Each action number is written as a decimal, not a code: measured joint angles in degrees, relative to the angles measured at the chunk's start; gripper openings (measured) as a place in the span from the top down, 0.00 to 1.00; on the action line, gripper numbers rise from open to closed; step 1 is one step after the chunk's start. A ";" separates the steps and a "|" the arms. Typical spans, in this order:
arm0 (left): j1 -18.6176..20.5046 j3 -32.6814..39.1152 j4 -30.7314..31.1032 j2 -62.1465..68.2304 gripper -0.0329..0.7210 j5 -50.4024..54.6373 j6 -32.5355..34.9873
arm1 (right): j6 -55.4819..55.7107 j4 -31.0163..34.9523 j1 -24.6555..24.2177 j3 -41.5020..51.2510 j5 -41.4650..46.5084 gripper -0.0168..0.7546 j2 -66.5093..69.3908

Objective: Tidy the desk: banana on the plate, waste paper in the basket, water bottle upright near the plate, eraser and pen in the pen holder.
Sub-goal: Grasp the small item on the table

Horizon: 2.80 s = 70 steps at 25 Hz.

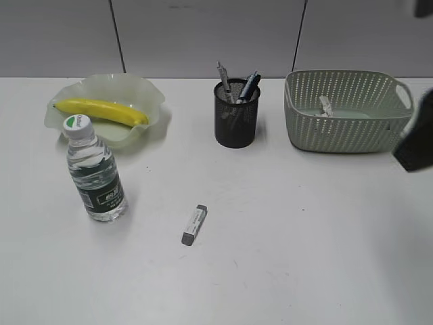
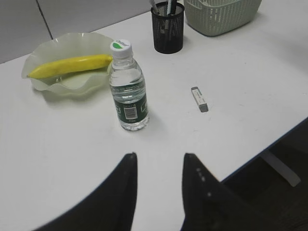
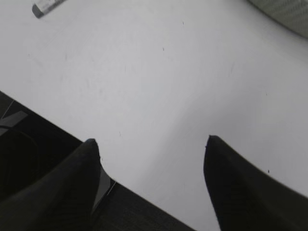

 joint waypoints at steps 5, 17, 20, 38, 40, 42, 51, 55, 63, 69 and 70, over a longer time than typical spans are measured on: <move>0.00 0.00 0.00 0.00 0.64 0.00 0.00 | 0.64 -0.72 0.00 14.90 0.18 0.29 -18.84; 0.00 0.04 0.00 0.39 0.64 -0.06 0.00 | 0.79 0.08 0.00 33.51 -3.72 0.31 -61.91; 0.00 -0.11 -1.53 4.39 0.64 -0.33 0.00 | 0.84 0.09 0.00 34.27 -4.35 0.33 -68.51; -0.06 -30.94 -16.33 77.03 0.55 -16.32 0.00 | 0.84 -0.65 0.00 34.46 -4.66 0.36 -71.11; -0.68 -34.18 -16.99 82.70 0.47 -16.45 0.00 | 0.84 -1.06 0.00 34.52 -4.66 0.36 -71.13; -1.86 -36.81 -17.16 87.96 0.42 -16.47 0.00 | 0.84 -1.16 0.00 34.52 -4.66 0.36 -71.13; -8.53 -39.48 -13.07 105.27 0.39 -19.56 -4.58 | 0.84 -1.41 0.00 34.52 -4.66 0.36 -71.13; -10.10 -39.48 -10.04 110.51 0.39 -22.08 -6.84 | 0.90 -1.41 0.00 34.52 -4.66 0.36 -71.13; -10.47 -39.74 -0.37 116.87 0.40 -26.22 -13.04 | 0.90 -1.41 0.00 34.52 -4.66 0.36 -71.13; -10.47 -40.11 -0.37 118.51 0.61 -28.07 -13.38 | 0.96 -1.41 0.00 34.52 -4.66 0.36 -71.13; -10.47 -40.17 -0.37 118.62 0.65 -27.92 -13.38 | 1.00 -1.41 0.00 34.52 -4.66 0.36 -71.13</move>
